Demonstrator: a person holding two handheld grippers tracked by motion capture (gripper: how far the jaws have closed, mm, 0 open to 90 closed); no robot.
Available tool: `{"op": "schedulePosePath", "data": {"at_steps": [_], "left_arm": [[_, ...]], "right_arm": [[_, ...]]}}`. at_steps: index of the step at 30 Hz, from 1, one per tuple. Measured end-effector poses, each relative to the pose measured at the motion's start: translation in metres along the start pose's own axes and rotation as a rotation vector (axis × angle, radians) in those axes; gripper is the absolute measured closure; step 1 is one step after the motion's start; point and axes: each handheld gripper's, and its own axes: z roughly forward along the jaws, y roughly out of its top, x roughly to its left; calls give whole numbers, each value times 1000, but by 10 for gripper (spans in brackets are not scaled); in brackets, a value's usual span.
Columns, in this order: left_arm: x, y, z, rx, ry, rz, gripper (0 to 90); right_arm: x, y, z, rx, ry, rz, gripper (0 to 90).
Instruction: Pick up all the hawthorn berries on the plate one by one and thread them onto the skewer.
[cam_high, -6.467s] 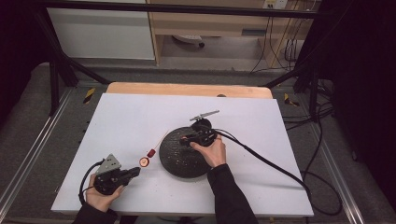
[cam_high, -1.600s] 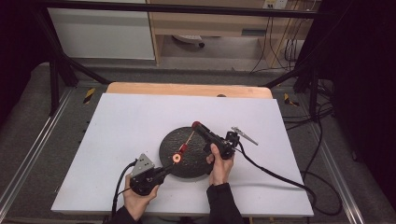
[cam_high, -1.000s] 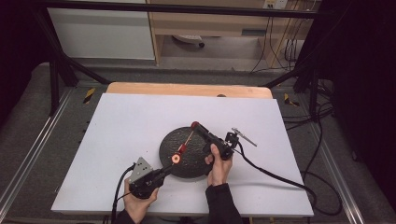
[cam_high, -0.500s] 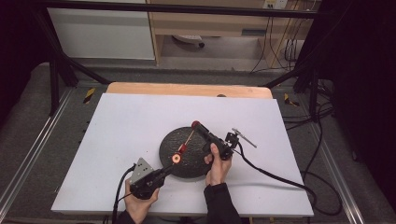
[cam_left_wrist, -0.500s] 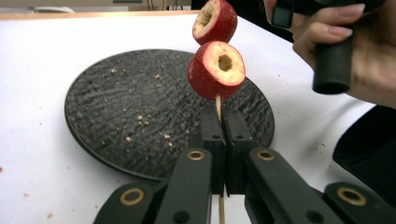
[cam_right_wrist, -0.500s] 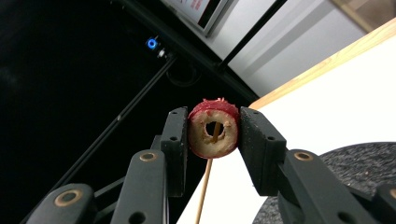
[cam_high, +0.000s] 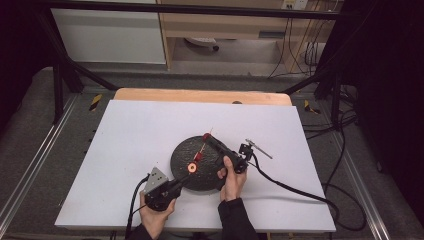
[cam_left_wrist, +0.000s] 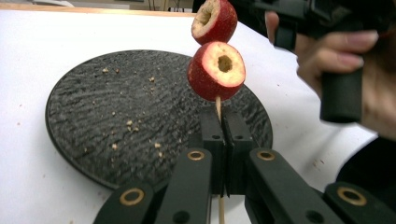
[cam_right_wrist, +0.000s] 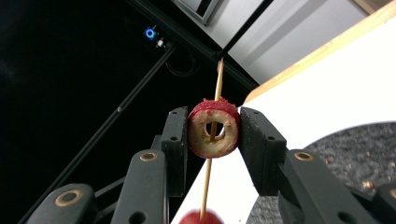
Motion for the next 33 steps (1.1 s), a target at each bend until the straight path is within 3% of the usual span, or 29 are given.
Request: {"op": "schedulePosePath", "data": {"at_steps": [9, 21, 24, 33], "left_arm": [[4, 9, 11, 21, -13, 10, 881], [11, 6, 11, 50, -41, 2, 882], [12, 6, 9, 55, -49, 2, 882], [24, 5, 1, 75, -38, 1, 882]], "right_arm": [[2, -2, -2, 21, -26, -62, 640], [0, -8, -2, 87, -46, -96, 630], [1, -6, -3, 111, -63, -123, 573], [3, 9, -6, 210, -121, -269, 375]]}}
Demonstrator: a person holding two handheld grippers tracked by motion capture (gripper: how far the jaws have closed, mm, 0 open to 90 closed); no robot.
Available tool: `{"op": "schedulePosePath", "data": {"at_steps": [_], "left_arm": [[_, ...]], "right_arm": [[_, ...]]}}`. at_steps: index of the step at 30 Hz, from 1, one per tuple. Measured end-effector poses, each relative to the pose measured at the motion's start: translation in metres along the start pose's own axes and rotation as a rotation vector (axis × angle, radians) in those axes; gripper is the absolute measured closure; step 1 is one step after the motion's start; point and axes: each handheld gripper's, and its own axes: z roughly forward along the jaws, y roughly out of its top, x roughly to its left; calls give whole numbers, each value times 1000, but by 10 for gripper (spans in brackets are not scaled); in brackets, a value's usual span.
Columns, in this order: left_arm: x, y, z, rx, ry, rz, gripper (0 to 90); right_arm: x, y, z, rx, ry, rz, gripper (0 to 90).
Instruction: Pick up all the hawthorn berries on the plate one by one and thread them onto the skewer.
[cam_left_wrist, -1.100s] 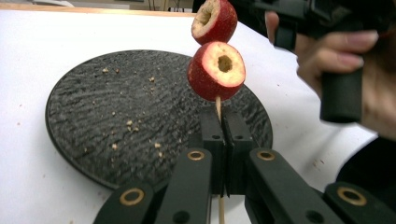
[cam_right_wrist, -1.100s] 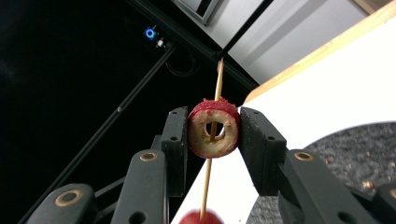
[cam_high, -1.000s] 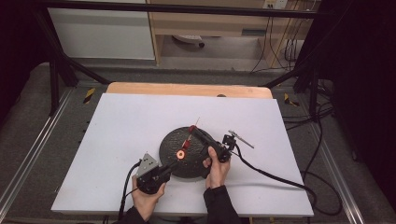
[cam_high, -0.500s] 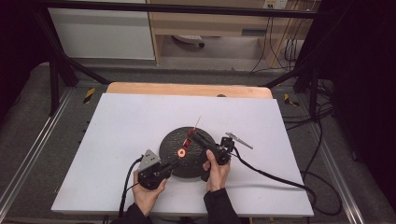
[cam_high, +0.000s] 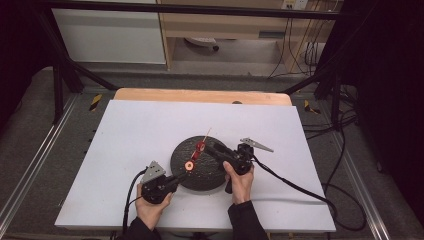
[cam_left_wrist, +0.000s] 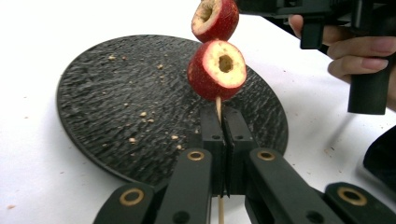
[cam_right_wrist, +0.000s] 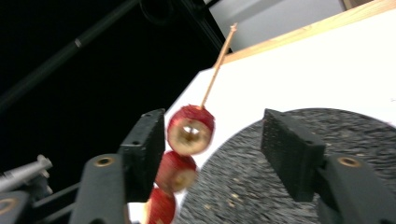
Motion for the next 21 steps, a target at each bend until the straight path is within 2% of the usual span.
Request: {"op": "schedulePosePath", "data": {"at_steps": [4, 12, 17, 21], "left_arm": [[4, 0, -3, 12, 6, 6, 882], [5, 0, -5, 41, 8, 26, 880], [4, 0, -4, 57, 4, 45, 880], [3, 2, -5, 67, -3, 51, 880]], "right_arm": [[-3, 5, -3, 75, -37, -64, 252], [-14, 11, -16, 212, -102, -225, 80], [-24, 11, -32, 279, -160, -320, 49], [-35, 9, -45, 324, -191, -362, 23]]}}
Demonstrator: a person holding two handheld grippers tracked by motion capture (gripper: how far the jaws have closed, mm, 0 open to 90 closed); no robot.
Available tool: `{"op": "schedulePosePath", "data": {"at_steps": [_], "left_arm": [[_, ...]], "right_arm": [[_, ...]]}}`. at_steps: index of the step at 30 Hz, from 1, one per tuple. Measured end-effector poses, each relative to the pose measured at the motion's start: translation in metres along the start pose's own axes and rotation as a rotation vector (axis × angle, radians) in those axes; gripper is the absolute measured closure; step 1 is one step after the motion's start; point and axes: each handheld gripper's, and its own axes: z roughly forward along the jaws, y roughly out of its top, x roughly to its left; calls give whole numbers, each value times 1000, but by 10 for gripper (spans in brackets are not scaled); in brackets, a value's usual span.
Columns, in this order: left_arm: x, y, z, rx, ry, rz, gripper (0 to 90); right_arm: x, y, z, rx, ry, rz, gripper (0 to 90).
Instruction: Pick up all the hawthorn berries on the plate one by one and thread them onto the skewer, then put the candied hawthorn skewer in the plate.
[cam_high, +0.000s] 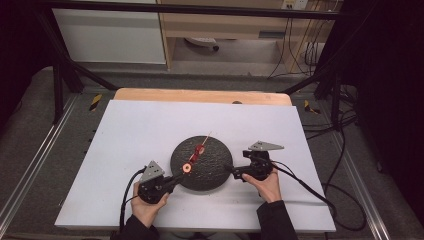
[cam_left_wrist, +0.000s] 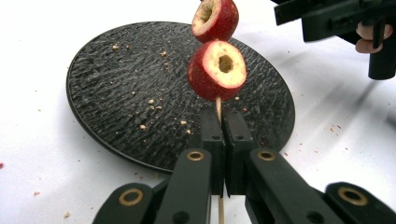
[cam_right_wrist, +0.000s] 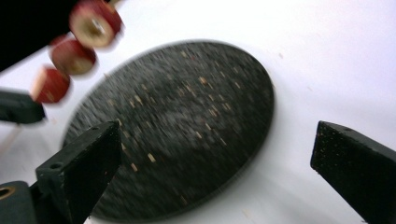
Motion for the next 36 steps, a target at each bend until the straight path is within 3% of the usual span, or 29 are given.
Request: {"op": "schedulePosePath", "data": {"at_steps": [10, 13, 16, 24, 36], "left_arm": [[5, 6, -4, 36, -3, 17, 880], [8, 8, -5, 47, -4, 14, 880], [10, 10, -5, 56, 0, 12, 880], [19, 18, -1, 82, 7, 6, 880], [20, 26, 11, 125, 14, 5, 879]], "right_arm": [[-23, -29, -21, 75, -30, -62, 6], [-29, -36, -27, 89, -49, -47, 9], [-36, -44, -34, 76, -26, -41, 8], [-47, -54, -50, 60, -42, -27, 12], [-52, -60, -56, 92, -53, -27, 11]]}}
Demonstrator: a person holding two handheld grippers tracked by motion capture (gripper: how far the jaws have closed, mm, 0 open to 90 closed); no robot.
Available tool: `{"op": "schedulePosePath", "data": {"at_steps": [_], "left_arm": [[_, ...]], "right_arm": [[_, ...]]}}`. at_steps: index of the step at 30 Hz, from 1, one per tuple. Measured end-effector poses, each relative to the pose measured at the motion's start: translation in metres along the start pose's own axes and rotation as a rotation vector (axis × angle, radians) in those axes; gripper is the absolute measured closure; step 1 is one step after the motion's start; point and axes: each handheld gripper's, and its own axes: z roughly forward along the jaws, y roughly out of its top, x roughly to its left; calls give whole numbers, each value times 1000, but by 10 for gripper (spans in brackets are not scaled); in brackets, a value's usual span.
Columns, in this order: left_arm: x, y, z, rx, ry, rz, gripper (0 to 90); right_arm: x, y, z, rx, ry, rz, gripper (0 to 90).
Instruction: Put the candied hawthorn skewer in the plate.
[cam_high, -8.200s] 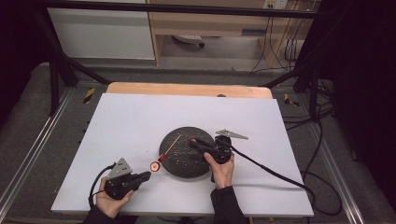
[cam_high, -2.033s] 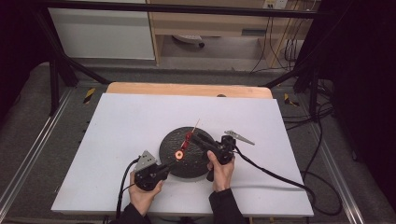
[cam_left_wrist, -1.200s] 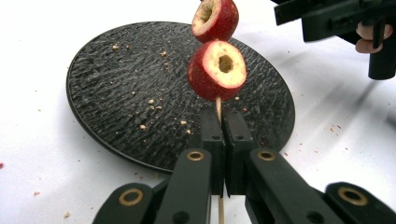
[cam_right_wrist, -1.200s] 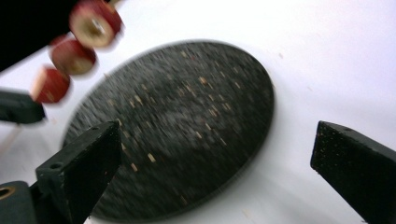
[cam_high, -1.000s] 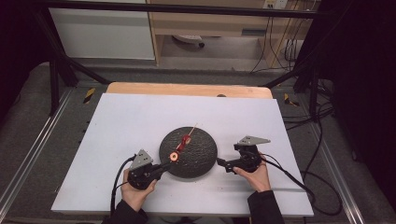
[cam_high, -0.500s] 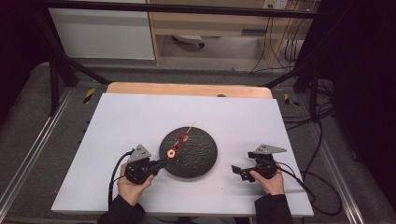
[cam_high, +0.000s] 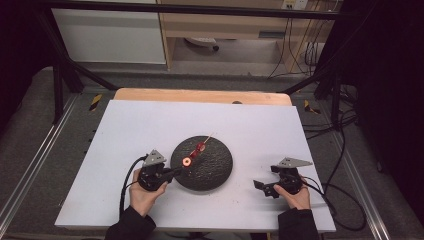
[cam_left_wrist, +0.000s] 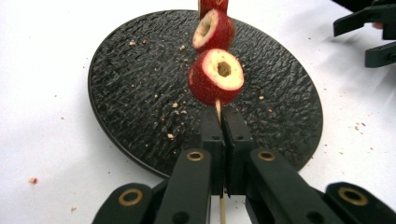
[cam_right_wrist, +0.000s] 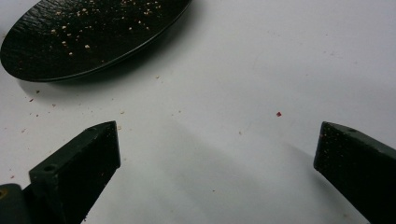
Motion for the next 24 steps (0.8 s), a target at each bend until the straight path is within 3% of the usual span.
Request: {"op": "schedulePosePath", "data": {"at_steps": [10, 14, 24], "left_arm": [[-5, 9, 18, 39, 70, 9, 882], [-13, 14, 29, 84, 110, 33, 882], [-17, 8, 42, 162, 125, 46, 881]], "right_arm": [[-2, -1, -3, -9, 2, 6, 12], [-2, -2, -3, -10, 4, 9, 13], [-3, -3, -5, -22, 11, 13, 15]]}}
